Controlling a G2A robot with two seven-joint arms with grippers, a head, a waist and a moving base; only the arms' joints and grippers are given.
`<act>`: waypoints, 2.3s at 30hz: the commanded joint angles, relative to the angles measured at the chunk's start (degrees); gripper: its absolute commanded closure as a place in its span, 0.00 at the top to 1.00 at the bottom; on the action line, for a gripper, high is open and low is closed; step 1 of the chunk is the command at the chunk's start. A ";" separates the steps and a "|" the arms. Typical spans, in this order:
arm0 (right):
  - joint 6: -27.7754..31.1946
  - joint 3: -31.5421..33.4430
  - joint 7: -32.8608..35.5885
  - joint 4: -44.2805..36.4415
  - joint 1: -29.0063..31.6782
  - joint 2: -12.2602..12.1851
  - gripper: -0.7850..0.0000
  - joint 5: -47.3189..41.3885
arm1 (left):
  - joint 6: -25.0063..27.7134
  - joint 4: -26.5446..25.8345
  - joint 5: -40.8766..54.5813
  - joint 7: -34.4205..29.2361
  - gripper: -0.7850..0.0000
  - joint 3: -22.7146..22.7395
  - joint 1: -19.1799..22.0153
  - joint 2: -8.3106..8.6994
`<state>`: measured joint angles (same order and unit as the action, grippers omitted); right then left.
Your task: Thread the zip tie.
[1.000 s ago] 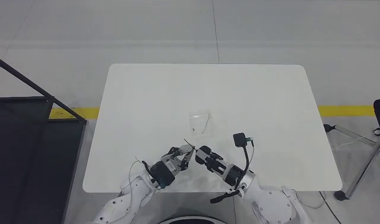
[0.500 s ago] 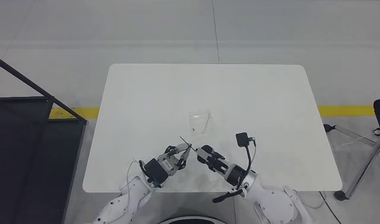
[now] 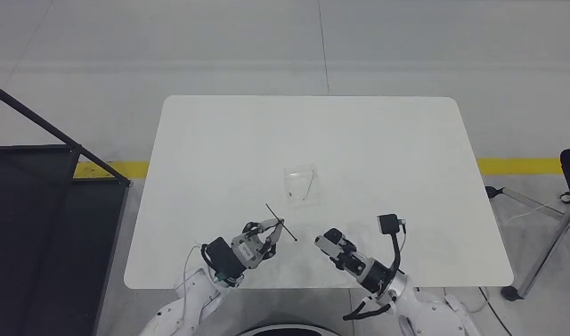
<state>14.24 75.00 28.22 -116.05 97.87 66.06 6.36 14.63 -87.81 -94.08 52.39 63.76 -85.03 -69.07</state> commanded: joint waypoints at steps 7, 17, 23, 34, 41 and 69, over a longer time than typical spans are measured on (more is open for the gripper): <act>-0.08 -0.05 -0.05 0.06 -0.04 0.01 1.00 -0.11 | 0.60 -0.42 2.32 -1.10 0.00 -0.13 -0.02 -0.15; 14.81 -2.15 5.56 11.74 -9.12 0.28 1.00 -7.44 | 12.92 0.31 24.68 -6.53 0.00 -1.40 2.44 -1.33; 16.19 -2.47 5.45 14.17 -10.47 0.35 1.00 -7.66 | 17.03 0.66 27.49 -7.66 0.00 -1.53 2.89 -1.35; 15.38 -3.35 5.36 13.85 -10.58 0.43 1.00 -7.37 | 15.56 -1.08 28.94 -9.21 0.00 -1.76 1.88 -1.53; 20.90 -6.72 5.61 20.91 -16.38 1.19 0.84 -11.75 | 17.02 -2.30 33.91 -10.23 0.00 -1.87 0.38 -1.79; 31.47 -14.30 -4.18 28.89 -20.55 3.21 0.35 -2.06 | 19.25 -1.76 35.06 -13.10 0.00 -2.23 0.65 -2.60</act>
<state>45.73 60.76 24.09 -87.18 77.31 69.26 4.38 33.88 -89.59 -58.92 39.45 61.60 -84.40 -71.63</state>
